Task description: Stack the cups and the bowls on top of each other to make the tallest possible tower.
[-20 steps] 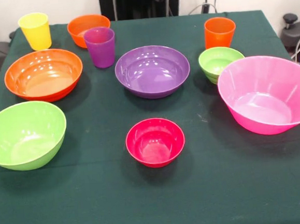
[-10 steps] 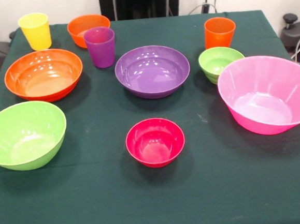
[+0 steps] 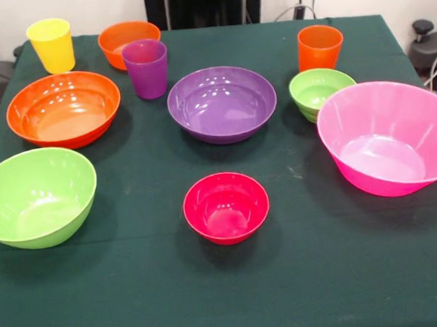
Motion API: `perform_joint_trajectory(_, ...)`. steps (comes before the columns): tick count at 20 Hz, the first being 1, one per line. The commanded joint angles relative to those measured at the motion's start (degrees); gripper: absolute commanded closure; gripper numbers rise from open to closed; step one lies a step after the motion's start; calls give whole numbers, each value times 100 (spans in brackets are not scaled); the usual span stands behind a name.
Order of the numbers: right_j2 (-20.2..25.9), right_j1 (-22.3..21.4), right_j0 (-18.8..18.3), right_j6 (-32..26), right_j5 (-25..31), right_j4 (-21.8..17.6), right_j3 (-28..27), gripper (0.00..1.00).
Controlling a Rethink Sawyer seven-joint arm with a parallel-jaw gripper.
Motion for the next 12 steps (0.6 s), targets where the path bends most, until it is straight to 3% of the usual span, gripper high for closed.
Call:
perform_joint_trajectory(1,811,632,-269,133,-748,-366,33,0)
perform_joint_trajectory(12,878,646,-355,129,-704,-351,51,0)
